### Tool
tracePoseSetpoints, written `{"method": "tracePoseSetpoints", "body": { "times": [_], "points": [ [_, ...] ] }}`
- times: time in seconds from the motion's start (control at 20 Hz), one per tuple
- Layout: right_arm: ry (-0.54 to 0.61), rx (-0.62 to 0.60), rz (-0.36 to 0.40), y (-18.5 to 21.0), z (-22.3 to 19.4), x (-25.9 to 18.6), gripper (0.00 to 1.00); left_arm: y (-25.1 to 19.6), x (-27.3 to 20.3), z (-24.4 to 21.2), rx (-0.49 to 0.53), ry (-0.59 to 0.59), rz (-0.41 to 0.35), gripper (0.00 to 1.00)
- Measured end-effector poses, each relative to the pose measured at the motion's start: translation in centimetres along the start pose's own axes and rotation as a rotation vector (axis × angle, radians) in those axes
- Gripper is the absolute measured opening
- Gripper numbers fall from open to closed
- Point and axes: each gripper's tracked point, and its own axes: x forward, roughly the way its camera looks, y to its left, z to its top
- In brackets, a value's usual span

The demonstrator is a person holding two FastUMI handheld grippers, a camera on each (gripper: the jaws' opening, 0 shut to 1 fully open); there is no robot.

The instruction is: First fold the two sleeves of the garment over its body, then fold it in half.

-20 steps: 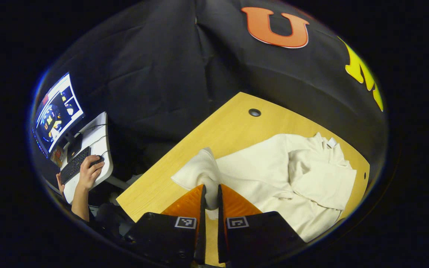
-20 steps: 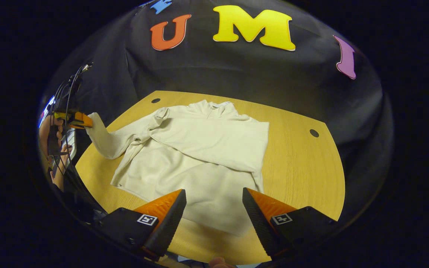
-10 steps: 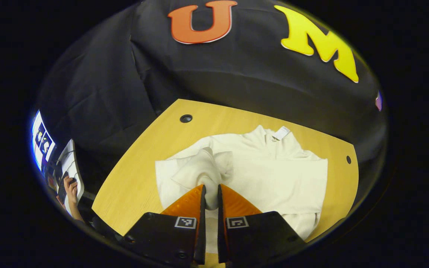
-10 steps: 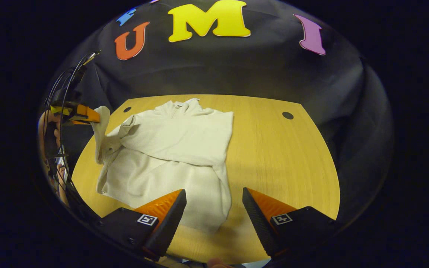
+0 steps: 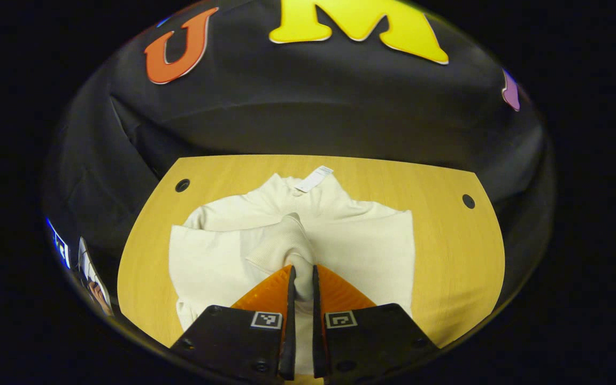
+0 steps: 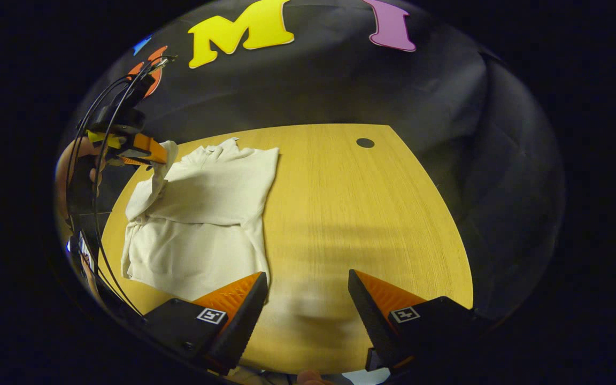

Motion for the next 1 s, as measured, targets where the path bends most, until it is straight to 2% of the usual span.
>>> {"method": "tracePoseSetpoints", "body": {
  "times": [0.25,0.45,0.5,0.55,0.6,0.65,0.7,0.75,0.95,1.0],
  "points": [
    [0.026,-0.004,-0.01,-2.7,-1.7,0.1,0.95,-7.6,1.2,1.8,0.06,0.003,-0.055,0.16],
    [0.047,-0.017,-0.006,-3.1,-3.0,-0.1,0.95,-10.5,1.7,3.4,0.08,0.024,-0.065,0.16],
    [0.053,-0.021,-0.007,-3.1,-3.2,-0.1,0.95,-11.4,3.2,-3.1,0.07,0.031,-0.083,0.16],
    [0.059,-0.023,-0.004,-3.0,-3.5,0.0,0.95,-12.3,1.9,2.2,0.053,0.04,-0.119,0.17],
    [0.061,-0.024,-0.006,-3.0,-3.7,0.1,0.95,-13.2,1.8,2.3,0.038,0.045,-0.152,0.2],
    [0.066,-0.026,-0.008,-3.0,-3.9,0.2,0.95,-13.0,1.8,2.3,0.031,0.043,-0.153,0.26],
    [0.069,-0.024,-0.007,-2.8,-4.1,0.2,0.95,-12.8,1.5,2.4,0.031,0.038,-0.149,0.37],
    [0.07,-0.021,-0.011,-2.7,-4.0,0.2,0.95,-12.8,1.4,2.6,0.034,0.033,-0.157,0.53],
    [0.067,-0.013,-0.012,-1.4,-3.8,0.2,0.95,-11.9,0.1,2.7,-0.018,0.02,-0.2,0.95],
    [0.064,-0.016,-0.012,-0.8,-3.9,0.3,0.95,-11.1,-0.3,2.7,-0.023,0.014,-0.2,0.88]
  ]
}}
